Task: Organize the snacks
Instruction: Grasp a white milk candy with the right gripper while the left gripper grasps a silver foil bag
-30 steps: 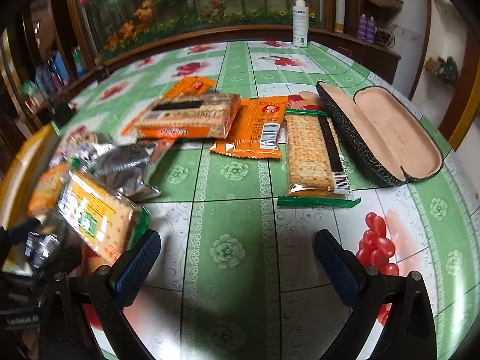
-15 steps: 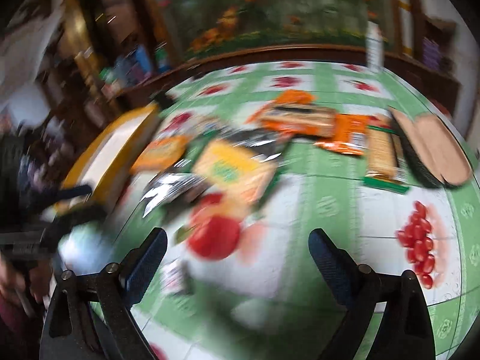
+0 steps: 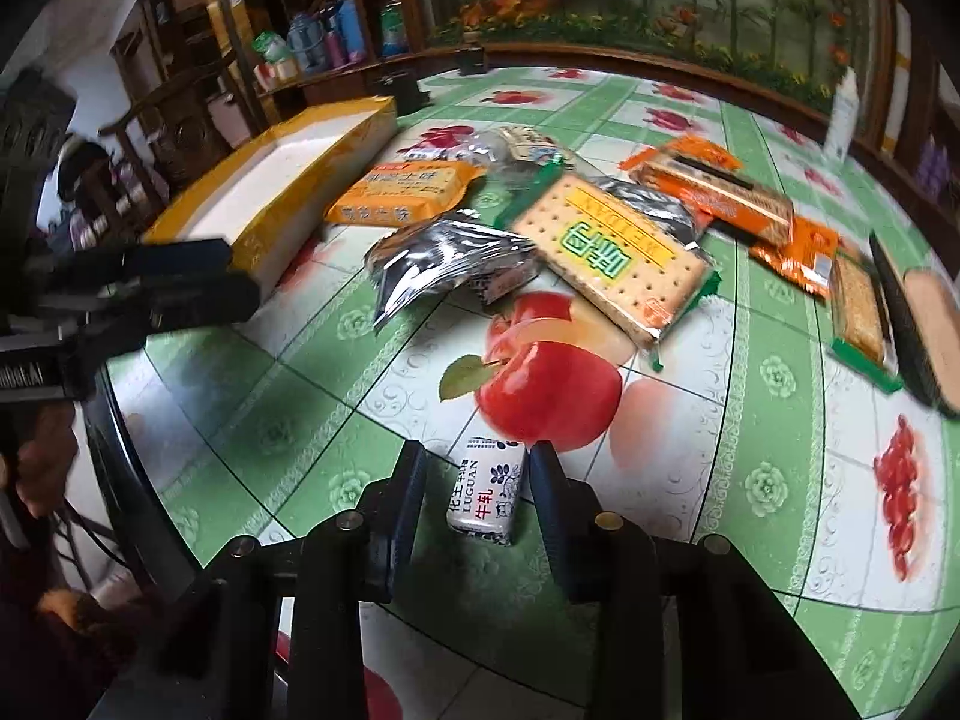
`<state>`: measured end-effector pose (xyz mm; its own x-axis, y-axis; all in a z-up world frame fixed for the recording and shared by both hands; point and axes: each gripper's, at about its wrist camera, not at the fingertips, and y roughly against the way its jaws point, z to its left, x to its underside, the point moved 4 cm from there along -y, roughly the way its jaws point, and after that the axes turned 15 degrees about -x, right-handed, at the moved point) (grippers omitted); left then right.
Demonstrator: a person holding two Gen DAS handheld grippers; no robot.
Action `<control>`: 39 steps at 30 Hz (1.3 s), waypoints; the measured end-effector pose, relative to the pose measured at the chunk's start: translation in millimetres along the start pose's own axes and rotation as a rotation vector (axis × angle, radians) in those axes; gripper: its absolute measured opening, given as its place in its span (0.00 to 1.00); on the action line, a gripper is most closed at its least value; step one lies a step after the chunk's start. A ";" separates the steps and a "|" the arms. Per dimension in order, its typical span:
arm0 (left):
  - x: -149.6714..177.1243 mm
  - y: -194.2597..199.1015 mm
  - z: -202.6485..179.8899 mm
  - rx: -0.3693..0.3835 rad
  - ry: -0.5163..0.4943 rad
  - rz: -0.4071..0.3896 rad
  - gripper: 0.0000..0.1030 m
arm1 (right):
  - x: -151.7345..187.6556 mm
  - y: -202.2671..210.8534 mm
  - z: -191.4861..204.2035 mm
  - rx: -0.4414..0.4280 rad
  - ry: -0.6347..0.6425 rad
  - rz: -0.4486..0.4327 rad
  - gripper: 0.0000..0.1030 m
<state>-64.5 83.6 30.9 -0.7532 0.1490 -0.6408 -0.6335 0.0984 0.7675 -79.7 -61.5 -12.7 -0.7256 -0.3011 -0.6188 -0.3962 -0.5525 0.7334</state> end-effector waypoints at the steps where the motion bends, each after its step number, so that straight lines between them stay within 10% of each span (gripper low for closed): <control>1: -2.3 -0.8 -3.3 0.011 0.002 0.006 0.68 | 0.7 1.2 -0.2 0.009 0.000 -0.001 0.20; 20: -37.4 -85.3 -48.3 -0.112 -0.110 0.105 0.90 | 16.1 41.8 -33.7 -0.037 -0.158 -0.154 0.20; 27: -16.0 -69.4 -55.6 -0.091 -0.129 0.077 0.40 | 16.9 42.2 -37.1 -0.047 -0.180 -0.170 0.20; 33: 4.5 -48.8 -57.6 0.008 -0.156 0.095 0.39 | 16.1 46.4 -35.9 -0.047 -0.180 -0.182 0.20; 39: 8.3 -27.4 -55.7 0.018 -0.184 0.055 0.76 | 17.2 49.9 -39.0 -0.052 -0.200 -0.191 0.20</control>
<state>-63.2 27.3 3.4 -0.7403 0.3323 -0.5844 -0.5875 0.1027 0.8027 -90.0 -124.5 2.3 -0.7391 -0.0309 -0.6729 -0.5109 -0.6252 0.5900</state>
